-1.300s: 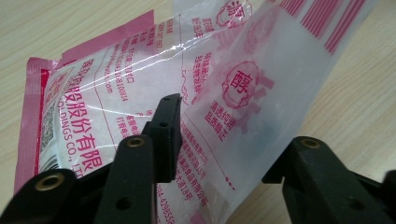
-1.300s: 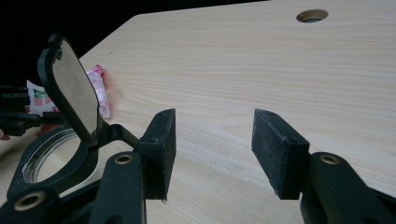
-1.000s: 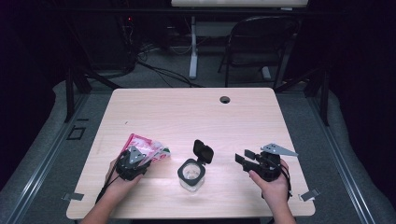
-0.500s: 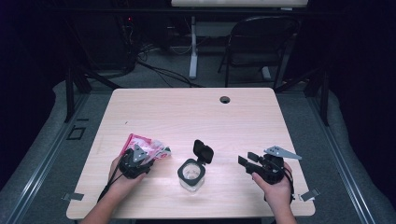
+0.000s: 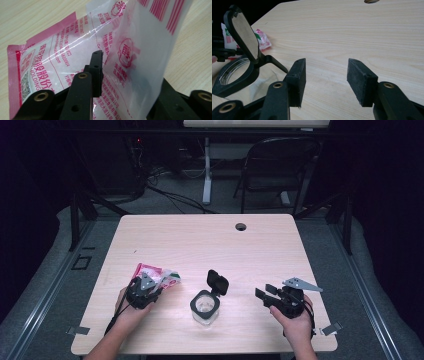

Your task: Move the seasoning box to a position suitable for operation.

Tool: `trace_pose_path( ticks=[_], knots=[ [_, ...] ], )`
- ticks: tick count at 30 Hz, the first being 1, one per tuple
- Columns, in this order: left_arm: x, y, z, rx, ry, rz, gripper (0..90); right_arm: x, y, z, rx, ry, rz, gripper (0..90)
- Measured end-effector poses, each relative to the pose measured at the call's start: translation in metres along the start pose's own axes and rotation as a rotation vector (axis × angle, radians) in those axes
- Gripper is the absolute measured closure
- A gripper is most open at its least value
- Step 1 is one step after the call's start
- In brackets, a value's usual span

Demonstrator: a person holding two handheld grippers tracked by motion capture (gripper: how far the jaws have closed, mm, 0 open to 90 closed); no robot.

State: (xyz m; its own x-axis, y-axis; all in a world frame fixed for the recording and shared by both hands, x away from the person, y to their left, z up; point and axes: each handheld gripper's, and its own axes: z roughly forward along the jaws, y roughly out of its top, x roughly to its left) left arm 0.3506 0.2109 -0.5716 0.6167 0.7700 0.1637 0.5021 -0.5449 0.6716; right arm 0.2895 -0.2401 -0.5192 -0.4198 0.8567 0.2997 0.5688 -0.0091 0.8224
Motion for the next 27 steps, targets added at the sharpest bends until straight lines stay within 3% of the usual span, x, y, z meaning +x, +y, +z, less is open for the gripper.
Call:
trace_pose_path(
  ticks=[5, 8, 12, 23, 27],
  knots=[
    [-0.003, 0.003, 0.000, 0.008, 0.014, 0.012, 72.6, 0.000, -0.001, 0.000, 0.000, 0.000, 0.006, 49.7],
    [-0.005, 0.004, 0.001, 0.002, 0.000, -0.004, 66.1, -0.001, -0.002, 0.000, 0.004, -0.005, 0.006, 49.7],
    [-0.007, 0.006, 0.001, -0.004, 0.016, 0.006, 65.2, -0.001, -0.002, 0.000, 0.006, -0.007, 0.005, 49.7],
    [-0.010, 0.009, 0.004, -0.010, 0.028, 0.018, 69.9, -0.002, -0.004, 0.000, 0.003, -0.010, 0.010, 49.7],
    [-0.008, 0.011, 0.003, -0.004, 0.026, 0.017, 77.2, -0.002, -0.005, 0.000, 0.010, -0.015, 0.009, 49.7]
  ],
)
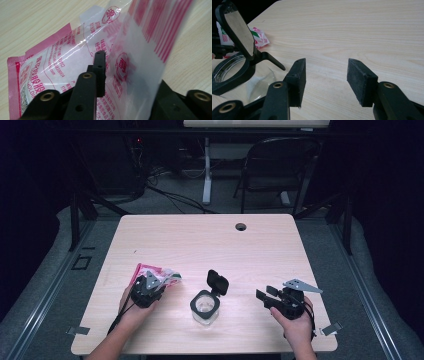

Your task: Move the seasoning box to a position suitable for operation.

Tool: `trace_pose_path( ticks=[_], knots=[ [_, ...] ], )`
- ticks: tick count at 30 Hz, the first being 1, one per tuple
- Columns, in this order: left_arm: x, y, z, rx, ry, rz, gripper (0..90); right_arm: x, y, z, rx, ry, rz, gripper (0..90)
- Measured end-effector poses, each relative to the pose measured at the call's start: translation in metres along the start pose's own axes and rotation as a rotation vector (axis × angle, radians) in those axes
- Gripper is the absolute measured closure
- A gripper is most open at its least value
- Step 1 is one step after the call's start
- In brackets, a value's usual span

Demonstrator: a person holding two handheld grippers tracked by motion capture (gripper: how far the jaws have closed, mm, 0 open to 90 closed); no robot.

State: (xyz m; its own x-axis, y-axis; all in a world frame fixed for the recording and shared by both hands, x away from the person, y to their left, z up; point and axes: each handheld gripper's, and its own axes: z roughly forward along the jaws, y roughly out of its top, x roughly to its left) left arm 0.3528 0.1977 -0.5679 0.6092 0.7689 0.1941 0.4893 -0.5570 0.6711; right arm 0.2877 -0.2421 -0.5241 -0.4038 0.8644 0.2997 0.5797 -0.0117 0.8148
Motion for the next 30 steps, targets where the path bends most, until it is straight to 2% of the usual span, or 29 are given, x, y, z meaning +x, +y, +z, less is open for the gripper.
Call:
trace_pose_path(
  ticks=[6, 12, 17, 20, 24, 28, 30],
  knots=[
    [0.007, 0.001, -0.005, -0.006, -0.027, -0.037, 85.2, -0.001, -0.001, 0.000, -0.003, -0.004, 0.004, 49.7],
    [0.012, 0.004, -0.013, -0.017, -0.037, -0.041, 89.5, -0.003, 0.000, -0.001, -0.001, -0.005, 0.004, 49.7],
    [0.020, 0.004, -0.021, -0.032, -0.050, -0.061, 89.8, -0.004, 0.000, -0.001, -0.007, -0.002, 0.014, 49.7],
    [0.026, 0.002, -0.029, -0.057, -0.053, -0.091, 89.9, -0.004, 0.000, -0.001, -0.006, -0.002, 0.011, 49.7],
    [0.031, 0.002, -0.038, -0.065, -0.053, -0.098, 89.9, -0.003, 0.002, 0.001, -0.005, 0.002, 0.005, 49.7],
    [0.039, 0.002, -0.042, -0.051, -0.076, -0.101, 89.9, -0.002, 0.004, 0.003, -0.004, 0.005, -0.001, 49.7],
    [0.043, 0.003, -0.045, -0.046, -0.085, -0.117, 89.9, 0.000, 0.005, 0.005, 0.001, 0.007, -0.005, 49.7]
  ],
)
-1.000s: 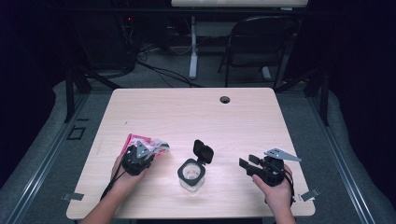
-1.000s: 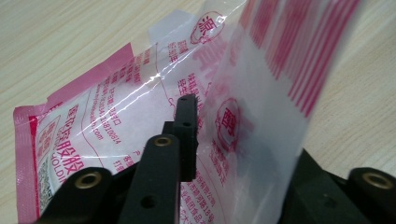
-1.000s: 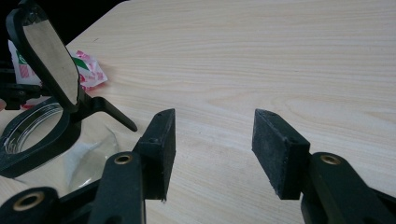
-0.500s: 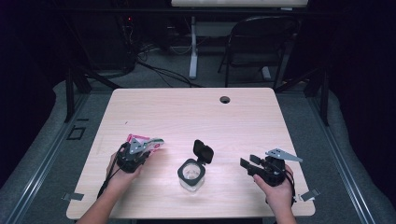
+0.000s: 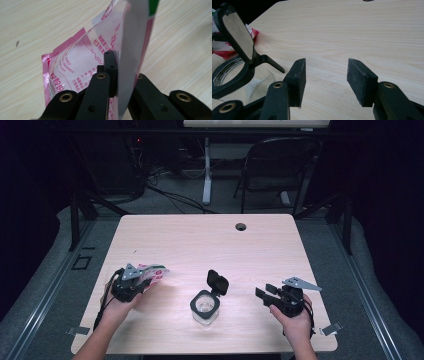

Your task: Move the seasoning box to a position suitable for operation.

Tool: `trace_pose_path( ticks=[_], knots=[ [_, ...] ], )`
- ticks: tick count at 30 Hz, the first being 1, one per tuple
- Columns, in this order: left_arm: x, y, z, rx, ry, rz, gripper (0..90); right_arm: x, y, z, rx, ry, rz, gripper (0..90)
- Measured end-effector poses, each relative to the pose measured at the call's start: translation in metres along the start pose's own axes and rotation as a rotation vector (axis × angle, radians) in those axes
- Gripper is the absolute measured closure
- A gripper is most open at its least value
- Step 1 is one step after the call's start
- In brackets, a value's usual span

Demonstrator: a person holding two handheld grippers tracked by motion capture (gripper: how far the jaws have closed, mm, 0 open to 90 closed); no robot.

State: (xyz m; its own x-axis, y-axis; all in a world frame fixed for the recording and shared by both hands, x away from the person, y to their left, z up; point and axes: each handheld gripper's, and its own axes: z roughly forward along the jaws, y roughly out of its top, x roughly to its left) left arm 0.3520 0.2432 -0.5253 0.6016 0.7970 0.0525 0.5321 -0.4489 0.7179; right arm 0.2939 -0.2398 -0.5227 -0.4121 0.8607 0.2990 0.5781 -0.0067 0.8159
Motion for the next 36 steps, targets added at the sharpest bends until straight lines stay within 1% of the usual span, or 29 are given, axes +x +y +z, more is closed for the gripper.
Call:
trace_pose_path(
  ticks=[2, 4, 6, 8, 9, 10, 12, 16, 18, 19, 20, 22, 25, 26, 27, 28, 29, 31, 32, 33, 36],
  knots=[
    [0.003, 0.001, -0.004, 0.000, -0.002, -0.012, 89.9, 0.002, 0.001, 0.003, -0.001, 0.006, -0.007, 49.6],
    [0.005, 0.002, -0.008, -0.002, 0.004, -0.021, 90.0, 0.003, 0.002, 0.004, 0.006, 0.003, -0.014, 49.7],
    [0.007, 0.004, -0.011, 0.002, 0.017, -0.010, 90.0, 0.004, 0.003, 0.006, 0.004, 0.011, -0.013, 49.6],
    [0.010, 0.005, -0.015, 0.002, 0.024, -0.011, 90.0, 0.005, 0.004, 0.008, 0.006, 0.017, -0.012, 49.6],
    [0.014, 0.007, -0.018, -0.002, 0.031, -0.011, 90.0, 0.005, 0.005, 0.010, 0.009, 0.021, -0.015, 49.6],
    [0.014, 0.007, -0.018, -0.002, 0.031, -0.011, 90.0, 0.005, 0.005, 0.010, 0.009, 0.021, -0.015, 49.6],
    [0.019, 0.010, -0.023, -0.006, 0.035, -0.014, 90.0, 0.006, 0.005, 0.012, 0.008, 0.027, -0.013, 49.7],
    [0.028, 0.019, -0.033, -0.012, 0.059, -0.006, 90.0, 0.006, 0.007, 0.015, 0.014, 0.035, -0.013, 49.6],
    [0.035, 0.030, -0.042, -0.010, 0.086, -0.001, 90.0, 0.007, 0.008, 0.017, 0.012, 0.039, -0.009, 49.6],
    [0.035, 0.030, -0.042, -0.010, 0.086, -0.001, 90.0, 0.007, 0.008, 0.017, 0.012, 0.039, -0.009, 49.6],
    [0.037, 0.033, -0.046, -0.013, 0.093, -0.002, 90.0, 0.007, 0.008, 0.017, 0.013, 0.040, -0.010, 49.6],
    [0.040, 0.038, -0.051, -0.020, 0.091, -0.005, 90.0, 0.006, 0.009, 0.018, 0.013, 0.042, -0.010, 49.6],
    [0.040, 0.045, -0.060, -0.049, 0.066, -0.014, 90.0, 0.006, 0.009, 0.016, 0.005, 0.043, -0.004, 49.6],
    [0.037, 0.049, -0.065, -0.071, 0.050, -0.017, 90.0, 0.005, 0.009, 0.014, 0.008, 0.036, -0.005, 49.6],
    [0.037, 0.049, -0.065, -0.071, 0.050, -0.017, 90.0, 0.005, 0.009, 0.014, 0.003, 0.036, -0.003, 49.6],
    [0.033, 0.052, -0.067, -0.088, 0.036, -0.015, 90.0, 0.005, 0.009, 0.014, 0.003, 0.034, -0.006, 49.7],
    [0.033, 0.052, -0.067, -0.088, 0.036, -0.015, 90.0, 0.005, 0.009, 0.014, 0.003, 0.034, -0.006, 49.7],
    [0.026, 0.056, -0.068, -0.102, 0.022, -0.009, 90.0, 0.005, 0.009, 0.014, -0.001, 0.031, -0.008, 49.5],
    [0.021, 0.059, -0.068, -0.108, 0.007, 0.000, 90.0, 0.005, 0.009, 0.013, 0.009, 0.023, -0.011, 49.3],
    [0.021, 0.059, -0.068, -0.108, 0.007, 0.000, 90.0, 0.005, 0.009, 0.013, 0.009, 0.023, -0.011, 49.3],
    [0.010, 0.062, -0.064, -0.110, -0.033, 0.007, 90.0, 0.005, 0.009, 0.012, 0.018, 0.022, -0.007, 51.1]
  ],
)
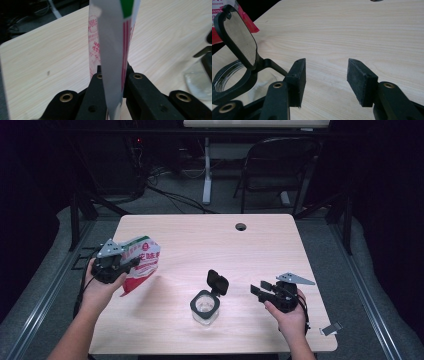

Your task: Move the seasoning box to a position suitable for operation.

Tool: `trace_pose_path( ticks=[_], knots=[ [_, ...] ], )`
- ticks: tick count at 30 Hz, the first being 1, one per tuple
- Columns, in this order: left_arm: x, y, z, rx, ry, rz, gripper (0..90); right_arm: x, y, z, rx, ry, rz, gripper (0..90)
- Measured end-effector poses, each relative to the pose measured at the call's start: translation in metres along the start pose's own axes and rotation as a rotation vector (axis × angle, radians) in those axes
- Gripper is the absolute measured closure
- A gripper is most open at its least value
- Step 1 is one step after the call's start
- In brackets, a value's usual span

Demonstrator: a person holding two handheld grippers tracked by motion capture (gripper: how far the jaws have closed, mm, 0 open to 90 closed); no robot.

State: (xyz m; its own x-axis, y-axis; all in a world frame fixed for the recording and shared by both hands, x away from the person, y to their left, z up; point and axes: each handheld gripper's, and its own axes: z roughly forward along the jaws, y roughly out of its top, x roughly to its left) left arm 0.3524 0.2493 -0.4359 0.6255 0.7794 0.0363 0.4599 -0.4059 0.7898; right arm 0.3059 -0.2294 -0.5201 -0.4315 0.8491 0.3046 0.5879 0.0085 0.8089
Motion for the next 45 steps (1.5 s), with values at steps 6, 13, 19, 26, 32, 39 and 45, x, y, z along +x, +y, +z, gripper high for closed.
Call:
trace_pose_path(
  ticks=[6, 13, 19, 26, 32, 39, 45],
  knots=[
    [-0.032, 0.001, 0.020, 0.005, -0.104, 0.028, 90.0, 0.002, 0.003, -0.006, -0.003, -0.017, -0.042, 63.1],
    [-0.055, -0.002, 0.030, -0.010, -0.157, 0.056, 90.0, 0.003, 0.009, -0.012, 0.004, -0.018, -0.078, 65.4],
    [-0.070, -0.014, 0.041, -0.011, -0.223, 0.065, 90.0, 0.004, 0.010, -0.011, -0.001, -0.041, -0.081, 55.9],
    [-0.078, -0.023, 0.040, -0.007, -0.237, 0.070, 90.0, 0.007, 0.020, -0.019, -0.025, -0.019, -0.050, 57.9],
    [-0.082, -0.032, 0.041, 0.006, -0.235, 0.064, 89.9, 0.014, 0.030, -0.027, -0.024, 0.056, -0.024, 69.2],
    [-0.089, -0.042, 0.044, 0.028, -0.235, 0.072, 89.8, 0.043, 0.050, -0.039, 0.018, 0.114, -0.161, 77.3],
    [-0.093, -0.045, 0.043, 0.017, -0.236, 0.069, 89.8, 0.069, 0.062, -0.047, 0.046, 0.210, -0.221, 79.2]
  ],
)
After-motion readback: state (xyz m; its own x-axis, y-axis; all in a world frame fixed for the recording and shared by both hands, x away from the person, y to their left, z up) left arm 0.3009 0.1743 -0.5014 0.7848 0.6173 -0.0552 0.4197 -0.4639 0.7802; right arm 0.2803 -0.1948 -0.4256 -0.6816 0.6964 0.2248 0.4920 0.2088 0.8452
